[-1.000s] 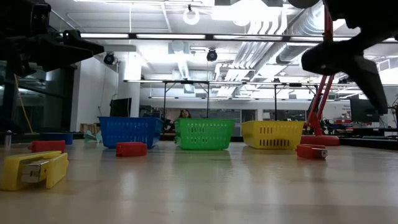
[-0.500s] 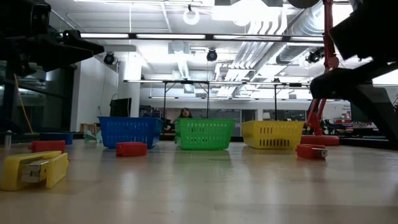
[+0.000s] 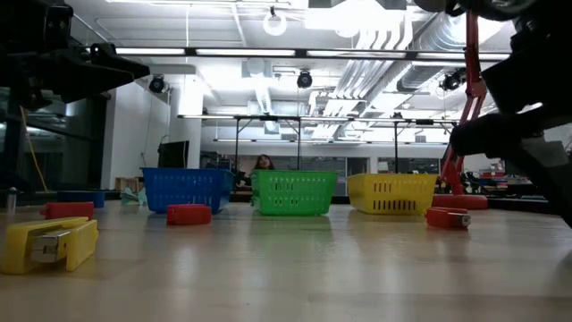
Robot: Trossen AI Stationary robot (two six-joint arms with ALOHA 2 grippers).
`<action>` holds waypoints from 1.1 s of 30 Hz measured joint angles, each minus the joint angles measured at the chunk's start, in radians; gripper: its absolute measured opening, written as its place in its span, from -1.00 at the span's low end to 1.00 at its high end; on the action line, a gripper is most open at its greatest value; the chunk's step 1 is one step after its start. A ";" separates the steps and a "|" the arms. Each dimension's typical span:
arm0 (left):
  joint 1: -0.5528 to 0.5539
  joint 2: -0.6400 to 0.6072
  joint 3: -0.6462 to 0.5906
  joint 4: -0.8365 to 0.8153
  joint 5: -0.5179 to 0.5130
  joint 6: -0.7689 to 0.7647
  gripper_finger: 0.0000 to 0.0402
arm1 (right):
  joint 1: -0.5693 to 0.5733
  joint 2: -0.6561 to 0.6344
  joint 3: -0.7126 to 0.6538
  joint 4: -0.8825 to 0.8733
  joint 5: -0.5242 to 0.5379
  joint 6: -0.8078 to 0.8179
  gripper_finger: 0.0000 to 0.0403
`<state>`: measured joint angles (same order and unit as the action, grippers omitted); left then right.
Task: Pick and place Stapler, Stapler remover, tape
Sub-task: Put the white staple remover into the green bin
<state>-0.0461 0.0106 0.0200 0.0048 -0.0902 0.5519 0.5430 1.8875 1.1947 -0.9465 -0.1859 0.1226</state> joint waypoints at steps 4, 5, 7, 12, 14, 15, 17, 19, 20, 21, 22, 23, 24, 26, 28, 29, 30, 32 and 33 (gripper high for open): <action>0.000 0.000 0.000 0.000 0.000 0.000 0.13 | 0.008 0.004 -0.021 0.019 -0.016 0.009 0.47; 0.000 0.000 0.000 0.000 0.000 0.000 0.13 | 0.010 0.003 -0.028 0.028 -0.023 0.008 0.45; 0.000 0.000 0.000 0.000 0.000 0.000 0.13 | 0.013 0.000 -0.042 0.040 -0.024 0.007 0.41; 0.000 0.000 0.000 0.000 0.000 0.000 0.13 | 0.014 -0.001 -0.044 0.039 0.006 0.007 0.31; 0.000 0.000 0.000 0.000 0.000 0.000 0.13 | 0.014 0.000 -0.044 0.039 0.014 -0.002 0.25; 0.000 0.000 0.000 0.000 0.000 0.000 0.13 | 0.014 0.000 -0.045 0.041 0.015 -0.013 0.23; 0.000 0.000 0.000 0.000 0.000 0.000 0.13 | 0.014 0.000 -0.046 0.043 0.022 -0.032 0.17; 0.000 0.000 0.000 0.000 0.000 0.000 0.13 | 0.014 0.001 -0.046 0.044 0.035 -0.038 0.10; 0.000 0.000 0.000 0.000 0.000 0.000 0.13 | 0.014 0.001 -0.046 0.045 0.043 -0.042 0.06; 0.000 0.000 0.000 0.000 0.000 0.000 0.13 | 0.014 0.001 -0.046 0.046 0.049 -0.043 0.02; 0.000 0.000 0.000 0.000 0.000 0.000 0.13 | 0.014 0.001 -0.046 0.046 0.055 -0.044 -0.02; 0.000 0.000 0.000 0.000 0.000 0.000 0.13 | 0.014 0.001 -0.046 0.046 0.057 -0.045 -0.07; 0.000 0.000 0.000 0.000 0.000 0.000 0.13 | 0.014 0.001 -0.046 0.047 0.057 -0.044 -0.11; 0.000 0.000 0.000 0.000 0.000 0.000 0.13 | 0.014 0.002 -0.046 0.053 0.059 -0.037 -0.21; 0.000 0.000 0.000 0.000 0.000 0.000 0.13 | 0.013 0.002 -0.047 0.059 0.063 -0.018 -0.31; 0.000 0.000 0.000 0.000 0.000 0.000 0.13 | 0.013 0.002 -0.047 0.062 0.064 -0.003 -0.35; 0.000 0.000 0.000 0.000 0.000 0.000 0.13 | 0.010 0.002 -0.047 0.066 0.064 0.013 -0.39; 0.000 0.000 0.000 0.000 0.000 0.000 0.13 | 0.005 0.002 -0.045 0.069 0.063 0.055 -0.44; 0.000 0.000 0.000 0.000 0.000 0.000 0.13 | 0.000 0.003 -0.042 0.068 0.063 0.079 -0.45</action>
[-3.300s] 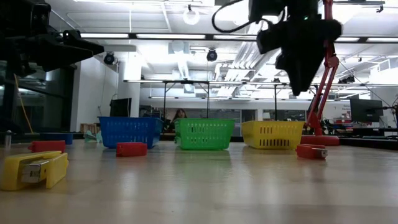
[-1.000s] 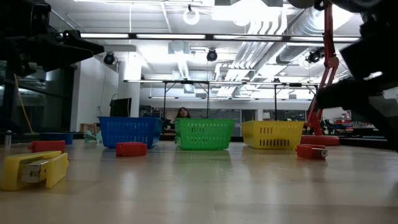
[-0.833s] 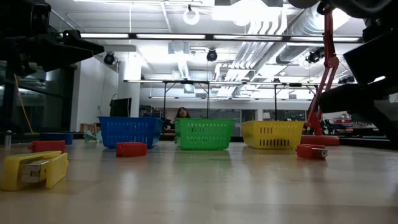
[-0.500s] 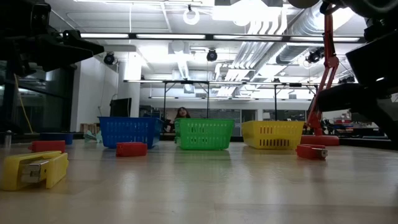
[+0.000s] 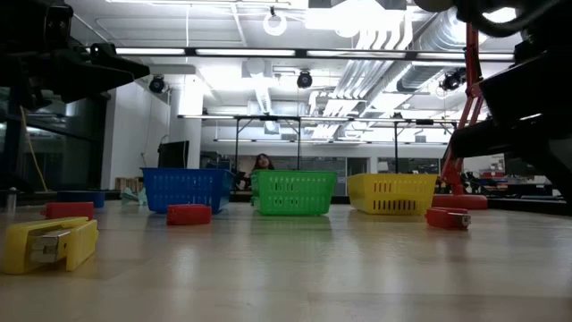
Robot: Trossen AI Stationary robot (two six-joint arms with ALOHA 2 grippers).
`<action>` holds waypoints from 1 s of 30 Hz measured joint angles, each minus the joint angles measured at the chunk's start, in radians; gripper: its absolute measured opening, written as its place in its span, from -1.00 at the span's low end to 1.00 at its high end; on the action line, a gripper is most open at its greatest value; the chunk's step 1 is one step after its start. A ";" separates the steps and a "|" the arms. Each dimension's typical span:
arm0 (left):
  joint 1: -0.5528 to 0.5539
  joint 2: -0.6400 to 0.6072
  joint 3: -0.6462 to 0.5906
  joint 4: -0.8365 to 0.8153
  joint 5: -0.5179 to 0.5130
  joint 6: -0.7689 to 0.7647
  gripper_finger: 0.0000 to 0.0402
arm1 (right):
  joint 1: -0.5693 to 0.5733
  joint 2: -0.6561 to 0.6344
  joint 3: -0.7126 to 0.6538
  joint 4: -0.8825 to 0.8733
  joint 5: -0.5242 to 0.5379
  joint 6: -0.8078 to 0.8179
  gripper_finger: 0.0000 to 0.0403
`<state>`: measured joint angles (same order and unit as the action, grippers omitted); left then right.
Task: Pick and place Stapler, Stapler remover, tape
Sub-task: Put the white staple remover into the green bin
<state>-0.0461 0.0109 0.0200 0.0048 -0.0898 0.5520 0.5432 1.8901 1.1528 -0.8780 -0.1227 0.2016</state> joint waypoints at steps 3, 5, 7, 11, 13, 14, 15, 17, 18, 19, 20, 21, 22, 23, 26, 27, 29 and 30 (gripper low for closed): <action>0.000 0.000 0.000 0.000 0.000 0.000 0.13 | -0.016 0.003 0.014 0.001 0.009 0.071 -0.45; 0.000 0.000 0.000 0.000 0.000 0.000 0.13 | -0.032 0.005 0.027 0.011 0.019 0.113 -0.45; 0.000 0.000 0.000 0.000 0.000 0.000 0.13 | -0.049 0.005 0.046 0.021 0.034 0.152 -0.44; 0.000 0.000 0.000 0.000 0.000 0.000 0.13 | -0.082 0.005 0.087 0.015 0.050 0.213 -0.44; 0.000 0.000 0.000 0.000 0.000 0.000 0.13 | -0.103 0.005 0.109 0.016 0.052 0.230 -0.45; 0.000 0.000 0.000 0.000 0.000 0.000 0.13 | -0.114 0.005 0.120 0.015 0.051 0.240 -0.45; 0.000 0.000 0.000 0.000 0.000 0.000 0.13 | -0.126 0.005 0.132 0.013 0.053 0.246 -0.45; 0.000 0.000 0.000 0.000 0.000 0.000 0.13 | -0.149 0.004 0.155 0.009 0.058 0.254 -0.45; 0.000 0.000 0.000 0.000 0.000 0.000 0.13 | -0.161 0.004 0.168 0.005 0.062 0.259 -0.45; 0.000 0.000 0.000 0.000 0.000 0.000 0.13 | -0.175 0.004 0.180 0.002 0.065 0.267 -0.45; 0.000 0.000 0.000 0.000 0.000 0.000 0.13 | -0.189 0.004 0.193 0.000 0.071 0.270 -0.45; 0.000 0.000 0.000 0.000 0.000 0.000 0.13 | -0.203 0.003 0.207 -0.005 0.076 0.270 -0.45; 0.000 0.000 0.000 0.000 0.000 0.000 0.13 | -0.217 0.003 0.219 -0.011 0.084 0.270 -0.45; 0.000 0.000 0.000 0.000 0.000 0.000 0.13 | -0.232 0.003 0.233 -0.016 0.097 0.270 -0.45; 0.000 0.000 0.000 0.000 0.000 0.000 0.13 | -0.285 0.003 0.267 -0.024 0.145 0.266 -0.45; 0.000 0.000 0.000 0.000 0.000 0.000 0.13 | -0.304 0.003 0.277 -0.025 0.155 0.265 -0.45; 0.000 0.000 0.000 0.000 0.000 0.000 0.13 | -0.344 0.002 0.298 -0.023 0.181 0.247 -0.45; 0.000 0.000 0.000 0.000 0.000 0.000 0.13 | -0.365 0.002 0.308 -0.023 0.193 0.237 -0.45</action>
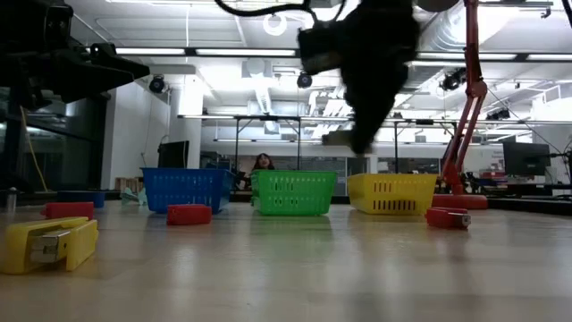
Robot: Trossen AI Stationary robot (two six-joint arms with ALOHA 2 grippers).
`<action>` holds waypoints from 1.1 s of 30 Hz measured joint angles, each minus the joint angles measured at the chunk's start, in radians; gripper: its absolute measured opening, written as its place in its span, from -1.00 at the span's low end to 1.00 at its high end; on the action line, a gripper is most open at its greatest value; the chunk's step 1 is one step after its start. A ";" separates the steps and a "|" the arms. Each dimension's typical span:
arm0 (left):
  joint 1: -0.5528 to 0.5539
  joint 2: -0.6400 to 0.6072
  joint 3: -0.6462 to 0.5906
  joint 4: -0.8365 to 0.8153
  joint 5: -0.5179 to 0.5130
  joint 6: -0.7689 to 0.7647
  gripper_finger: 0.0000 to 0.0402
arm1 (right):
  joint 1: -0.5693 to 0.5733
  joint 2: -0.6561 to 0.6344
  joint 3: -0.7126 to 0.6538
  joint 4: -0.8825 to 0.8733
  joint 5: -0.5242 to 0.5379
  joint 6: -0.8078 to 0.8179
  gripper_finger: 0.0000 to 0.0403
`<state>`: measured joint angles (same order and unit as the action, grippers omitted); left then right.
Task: Pick and place Stapler, Stapler remover, tape
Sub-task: Put the white staple remover into the green bin
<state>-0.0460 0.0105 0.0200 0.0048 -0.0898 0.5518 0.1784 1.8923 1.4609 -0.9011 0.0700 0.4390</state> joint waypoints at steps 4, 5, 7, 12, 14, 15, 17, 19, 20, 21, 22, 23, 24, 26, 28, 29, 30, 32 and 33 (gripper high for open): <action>0.000 0.000 0.000 0.000 0.000 0.000 0.13 | -0.083 0.000 0.035 0.006 0.061 -0.043 -0.45; 0.000 0.000 0.000 0.000 0.000 0.000 0.13 | -0.103 -0.001 0.042 0.011 0.078 -0.051 -0.45; 0.000 0.000 0.000 0.000 0.000 0.000 0.13 | -0.143 -0.002 0.046 0.034 0.098 -0.074 -0.43; 0.000 0.000 0.000 0.000 0.000 0.000 0.13 | -0.218 0.006 0.046 0.109 0.095 -0.242 -0.42; 0.000 0.000 0.000 0.000 0.000 0.000 0.13 | -0.242 0.018 0.046 0.129 0.082 -0.314 -0.43; 0.000 0.000 0.000 0.000 0.000 0.000 0.13 | -0.253 0.024 0.046 0.143 0.072 -0.350 -0.44; 0.000 0.000 0.000 0.000 0.000 0.000 0.13 | -0.273 0.038 0.046 0.168 0.043 -0.423 -0.44; 0.000 0.000 0.000 0.000 0.000 0.000 0.13 | -0.290 0.050 0.046 0.180 0.010 -0.491 -0.42; 0.000 0.000 0.000 0.000 0.000 0.000 0.13 | -0.297 0.057 0.046 0.186 0.001 -0.521 -0.41; 0.000 0.000 0.000 0.000 0.000 0.000 0.13 | -0.305 0.065 0.046 0.190 -0.011 -0.548 -0.40; 0.000 0.000 0.000 0.000 0.000 0.000 0.13 | -0.311 0.072 0.046 0.192 -0.023 -0.572 -0.40; 0.000 0.000 0.000 0.000 0.000 0.000 0.13 | -0.317 0.077 0.045 0.192 -0.037 -0.592 -0.40; 0.000 0.000 0.000 0.000 0.000 0.000 0.13 | -0.323 0.082 0.045 0.194 -0.055 -0.610 -0.40; 0.000 0.000 0.000 0.000 0.000 0.000 0.13 | -0.331 0.088 0.045 0.207 -0.090 -0.645 -0.41; 0.000 0.000 0.000 0.000 0.000 0.000 0.13 | -0.336 0.093 0.045 0.220 -0.111 -0.671 -0.41; 0.000 0.000 0.000 0.000 0.000 0.000 0.13 | -0.337 0.095 0.045 0.236 -0.115 -0.681 -0.41; 0.000 0.000 0.000 0.000 0.000 0.000 0.13 | -0.338 0.096 0.045 0.247 -0.117 -0.689 -0.40; 0.000 0.000 0.000 0.000 0.000 0.000 0.13 | -0.338 0.097 0.045 0.255 -0.118 -0.696 -0.37; 0.000 0.000 0.000 0.000 0.000 0.000 0.13 | -0.338 0.097 0.045 0.266 -0.118 -0.703 -0.36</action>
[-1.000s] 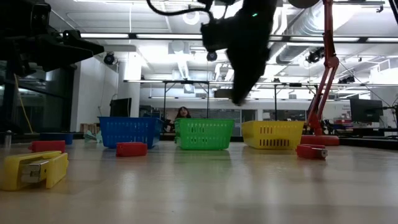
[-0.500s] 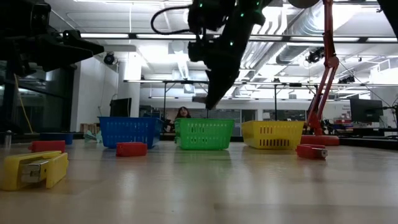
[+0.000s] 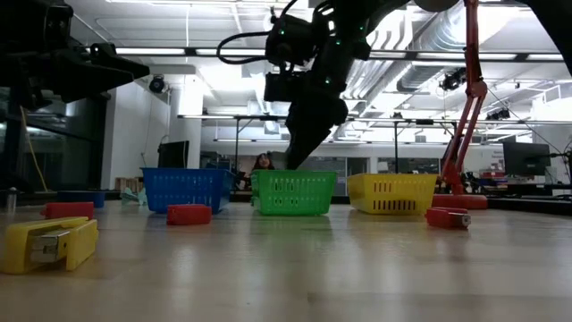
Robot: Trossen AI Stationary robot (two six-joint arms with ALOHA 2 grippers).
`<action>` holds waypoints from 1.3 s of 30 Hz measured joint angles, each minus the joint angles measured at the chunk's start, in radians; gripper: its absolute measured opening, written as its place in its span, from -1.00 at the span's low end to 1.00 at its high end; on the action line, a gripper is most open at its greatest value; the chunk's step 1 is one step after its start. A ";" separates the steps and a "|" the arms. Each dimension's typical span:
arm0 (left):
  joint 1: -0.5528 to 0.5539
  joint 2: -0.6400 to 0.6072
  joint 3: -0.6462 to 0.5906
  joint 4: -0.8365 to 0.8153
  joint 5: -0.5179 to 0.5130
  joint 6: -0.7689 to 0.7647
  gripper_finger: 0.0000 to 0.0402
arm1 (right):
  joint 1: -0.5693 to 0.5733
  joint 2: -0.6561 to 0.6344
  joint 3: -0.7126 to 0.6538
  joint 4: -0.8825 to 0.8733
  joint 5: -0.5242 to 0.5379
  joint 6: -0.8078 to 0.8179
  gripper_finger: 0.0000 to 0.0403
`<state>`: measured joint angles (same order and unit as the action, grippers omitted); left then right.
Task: Pick and place Stapler, Stapler remover, tape
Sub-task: Put the white staple remover into the green bin, then put the black staple remover into the green bin
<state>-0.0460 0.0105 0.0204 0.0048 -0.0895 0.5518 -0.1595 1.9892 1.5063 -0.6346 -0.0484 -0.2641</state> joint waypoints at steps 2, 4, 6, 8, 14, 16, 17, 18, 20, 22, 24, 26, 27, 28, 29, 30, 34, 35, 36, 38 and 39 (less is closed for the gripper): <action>0.000 0.000 0.000 0.000 0.000 0.000 0.13 | 0.000 0.000 0.000 0.007 -0.002 -0.007 -0.33; 0.000 0.000 0.000 0.000 0.000 0.000 0.13 | 0.000 0.000 0.000 0.003 -0.019 -0.007 -0.31; 0.000 0.000 0.000 0.000 0.000 0.000 0.13 | 0.000 0.000 0.000 -0.001 -0.060 -0.007 -0.31; 0.000 0.000 0.000 0.000 0.000 0.000 0.13 | 0.000 0.000 0.000 -0.002 -0.084 -0.007 -0.31; 0.000 0.000 0.000 0.000 0.000 0.000 0.13 | 0.000 0.000 0.000 -0.004 -0.077 -0.007 -0.30; 0.000 0.000 0.000 0.000 0.000 0.000 0.13 | 0.000 0.004 0.000 -0.003 -0.077 -0.016 -0.27; 0.000 0.000 0.000 0.000 0.000 0.000 0.13 | 0.000 0.006 0.000 -0.003 -0.079 -0.022 -0.26; 0.000 0.000 0.000 0.000 0.000 0.000 0.13 | 0.000 0.007 0.000 -0.004 -0.078 -0.025 -0.24; 0.000 0.000 0.000 0.000 0.000 0.000 0.13 | 0.000 0.008 0.000 0.002 -0.078 -0.025 -0.18; 0.000 0.000 0.000 0.000 0.000 0.000 0.13 | 0.000 0.008 0.000 0.009 -0.078 -0.025 -0.11; 0.000 0.000 0.000 0.000 0.000 0.000 0.13 | 0.000 0.008 0.000 0.006 -0.078 -0.025 -0.02; 0.000 0.000 0.000 0.000 0.000 0.000 0.13 | -0.001 0.008 0.000 0.005 -0.079 -0.025 0.07; 0.000 0.000 0.000 0.000 0.000 0.000 0.13 | -0.001 0.008 0.000 0.003 -0.080 -0.025 0.11; 0.000 0.000 0.000 0.000 0.000 0.000 0.13 | -0.002 0.008 0.000 0.000 -0.081 -0.025 0.15; 0.000 0.000 0.000 0.000 0.000 0.000 0.13 | -0.003 0.008 0.000 -0.003 -0.082 -0.025 0.18; 0.000 0.000 0.000 0.000 0.000 0.000 0.13 | -0.004 0.008 0.000 -0.004 -0.082 -0.021 0.21; 0.000 0.000 0.000 0.000 0.000 0.000 0.13 | -0.015 0.008 0.000 -0.007 -0.079 -0.009 0.30; 0.000 0.000 0.000 0.000 0.000 0.000 0.13 | -0.019 0.008 0.000 -0.007 -0.079 -0.008 0.31; 0.000 0.000 0.000 0.000 0.000 0.000 0.13 | -0.021 0.008 0.000 -0.006 -0.078 -0.007 0.33; 0.000 0.000 0.000 0.000 0.000 0.000 0.13 | -0.030 0.003 0.000 -0.007 -0.070 -0.007 0.34; 0.000 0.000 0.000 0.000 0.000 0.000 0.13 | -0.034 -0.003 0.000 -0.005 -0.064 -0.006 0.34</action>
<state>-0.0460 0.0107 0.0200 0.0048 -0.0895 0.5522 -0.1931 1.9862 1.5059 -0.6401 -0.1129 -0.2704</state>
